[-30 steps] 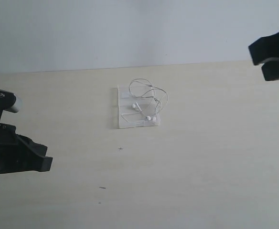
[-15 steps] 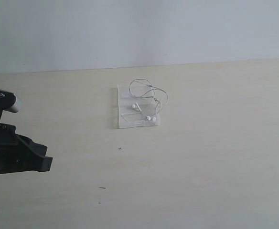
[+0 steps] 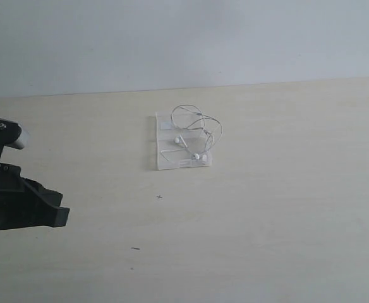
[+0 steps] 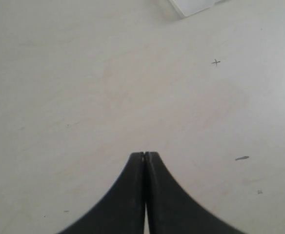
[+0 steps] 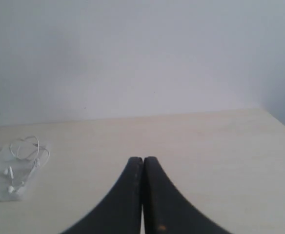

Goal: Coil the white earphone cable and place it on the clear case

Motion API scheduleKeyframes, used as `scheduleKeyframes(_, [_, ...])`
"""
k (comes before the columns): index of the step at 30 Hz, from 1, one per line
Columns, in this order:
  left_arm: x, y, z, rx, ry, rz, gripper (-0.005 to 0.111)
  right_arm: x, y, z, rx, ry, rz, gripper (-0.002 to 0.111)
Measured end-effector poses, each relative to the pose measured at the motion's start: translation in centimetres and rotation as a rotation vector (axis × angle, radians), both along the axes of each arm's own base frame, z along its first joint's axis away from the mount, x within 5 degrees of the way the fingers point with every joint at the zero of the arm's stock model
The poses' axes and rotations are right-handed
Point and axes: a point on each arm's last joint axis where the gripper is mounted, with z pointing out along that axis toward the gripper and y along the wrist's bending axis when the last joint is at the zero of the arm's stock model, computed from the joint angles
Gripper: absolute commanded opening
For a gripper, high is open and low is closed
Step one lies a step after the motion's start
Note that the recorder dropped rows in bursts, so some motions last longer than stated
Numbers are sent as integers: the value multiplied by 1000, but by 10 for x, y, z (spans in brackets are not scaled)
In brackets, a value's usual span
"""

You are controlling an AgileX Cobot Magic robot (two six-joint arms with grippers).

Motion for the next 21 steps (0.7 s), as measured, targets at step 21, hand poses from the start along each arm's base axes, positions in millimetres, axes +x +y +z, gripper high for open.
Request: scheduleKeyframes(21, [0, 0, 0, 0, 0, 0, 0, -22, 5, -53, 45, 27, 52, 0])
